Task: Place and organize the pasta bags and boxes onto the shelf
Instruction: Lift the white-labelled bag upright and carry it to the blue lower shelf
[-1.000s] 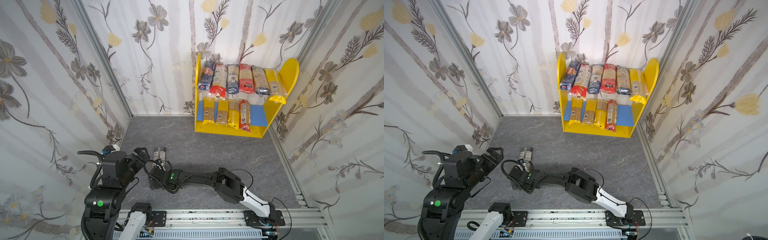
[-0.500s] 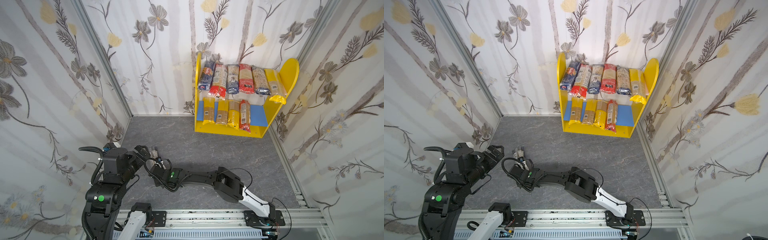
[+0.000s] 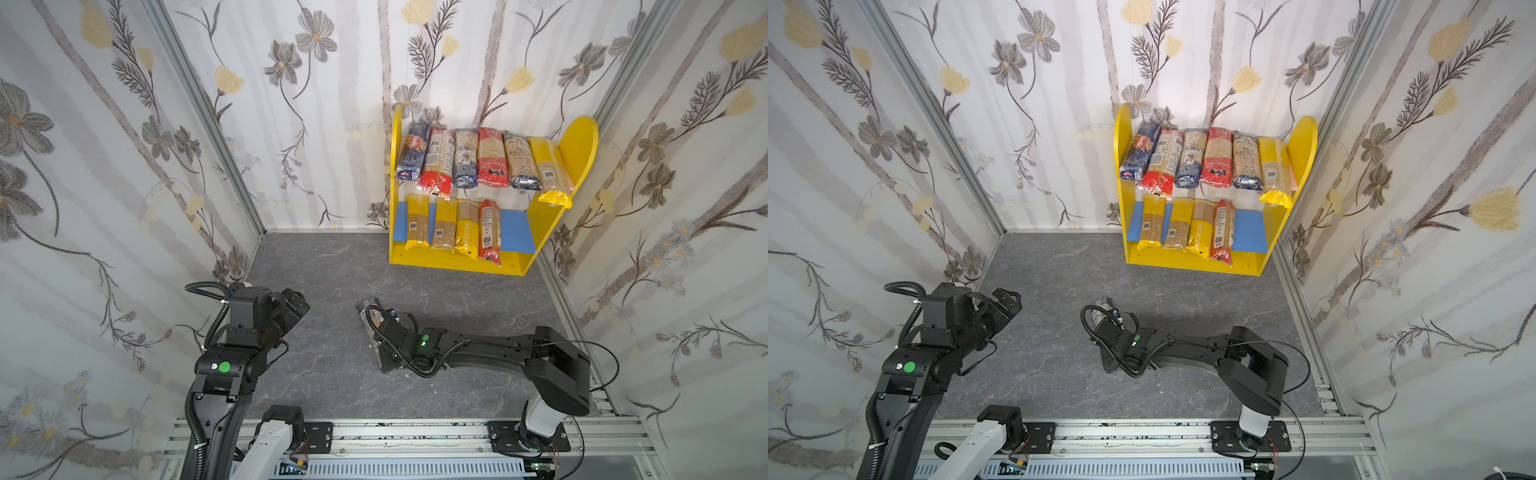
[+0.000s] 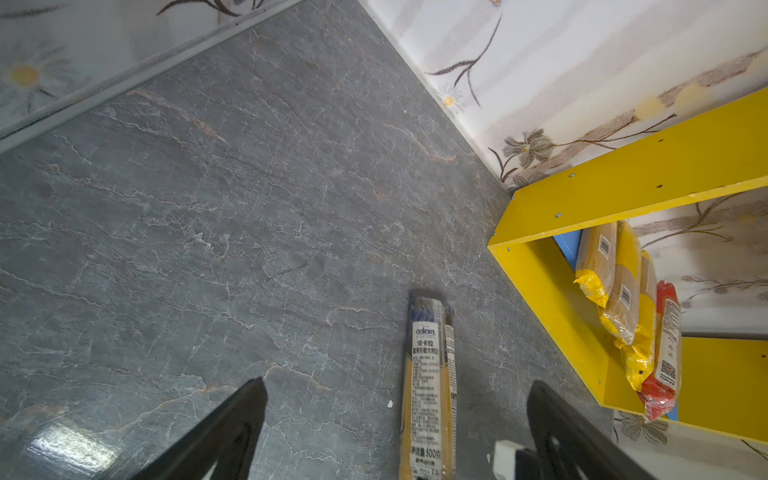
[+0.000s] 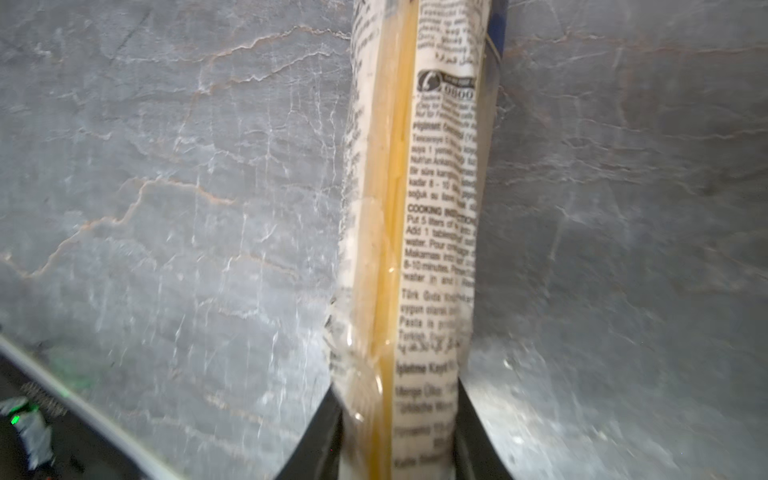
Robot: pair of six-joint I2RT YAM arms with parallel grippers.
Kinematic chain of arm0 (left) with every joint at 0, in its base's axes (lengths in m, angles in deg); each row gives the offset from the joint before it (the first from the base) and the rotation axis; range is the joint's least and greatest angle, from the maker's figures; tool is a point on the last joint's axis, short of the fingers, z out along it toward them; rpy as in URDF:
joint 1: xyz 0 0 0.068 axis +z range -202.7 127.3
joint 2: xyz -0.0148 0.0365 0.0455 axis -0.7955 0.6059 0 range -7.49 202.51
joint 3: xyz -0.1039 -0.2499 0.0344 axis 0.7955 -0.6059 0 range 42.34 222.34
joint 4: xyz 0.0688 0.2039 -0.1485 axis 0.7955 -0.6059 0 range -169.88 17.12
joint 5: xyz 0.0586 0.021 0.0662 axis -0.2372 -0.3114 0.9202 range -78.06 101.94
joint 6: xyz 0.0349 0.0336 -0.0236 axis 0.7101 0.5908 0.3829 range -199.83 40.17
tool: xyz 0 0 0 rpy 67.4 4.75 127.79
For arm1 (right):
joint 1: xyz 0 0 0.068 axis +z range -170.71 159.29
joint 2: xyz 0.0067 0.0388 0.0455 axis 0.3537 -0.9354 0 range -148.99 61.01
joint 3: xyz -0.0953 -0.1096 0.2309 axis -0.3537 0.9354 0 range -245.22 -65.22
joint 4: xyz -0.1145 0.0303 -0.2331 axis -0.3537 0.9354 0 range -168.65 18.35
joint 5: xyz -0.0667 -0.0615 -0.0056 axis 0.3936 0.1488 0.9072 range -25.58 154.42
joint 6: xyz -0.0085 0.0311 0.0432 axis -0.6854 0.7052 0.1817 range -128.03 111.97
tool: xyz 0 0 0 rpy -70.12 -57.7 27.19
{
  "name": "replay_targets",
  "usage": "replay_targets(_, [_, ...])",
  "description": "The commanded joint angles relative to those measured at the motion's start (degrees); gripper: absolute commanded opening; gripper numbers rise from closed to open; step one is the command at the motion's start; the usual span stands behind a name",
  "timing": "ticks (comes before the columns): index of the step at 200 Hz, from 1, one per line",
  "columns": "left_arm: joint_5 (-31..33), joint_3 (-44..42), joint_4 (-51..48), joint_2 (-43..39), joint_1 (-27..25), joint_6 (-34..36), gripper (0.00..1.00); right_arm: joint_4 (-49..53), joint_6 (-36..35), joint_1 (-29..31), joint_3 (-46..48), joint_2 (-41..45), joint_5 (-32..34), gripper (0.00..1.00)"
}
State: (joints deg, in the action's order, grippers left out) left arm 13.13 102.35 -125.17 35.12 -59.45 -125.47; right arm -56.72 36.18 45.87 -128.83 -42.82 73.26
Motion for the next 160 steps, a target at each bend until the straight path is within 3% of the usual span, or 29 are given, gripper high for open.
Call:
replay_targets(1, [-2.05,-2.52,6.85,0.83,-0.77,-3.34,1.00,2.12,-2.74,-0.70,-0.34,6.14,4.66,0.00])
replay_targets(40, [1.62,-1.58,12.34,7.99,-7.26,-4.31,1.00,10.57,-4.82,-6.58,1.56,18.82,7.30,0.00])
replay_targets(76, [2.06,1.32,21.08,17.95,-13.77,-7.60,1.00,13.48,-9.05,-17.21,3.17,27.71,9.24,0.00])
replay_targets(111, [3.12,11.91,23.68,29.21,-18.82,-5.90,1.00,14.36,-15.22,-28.23,0.90,31.09,9.79,0.00])
replay_targets(160, [2.38,22.92,24.86,40.31,-20.32,-4.30,1.00,12.82,-21.80,-38.08,-1.46,30.48,11.70,0.00])
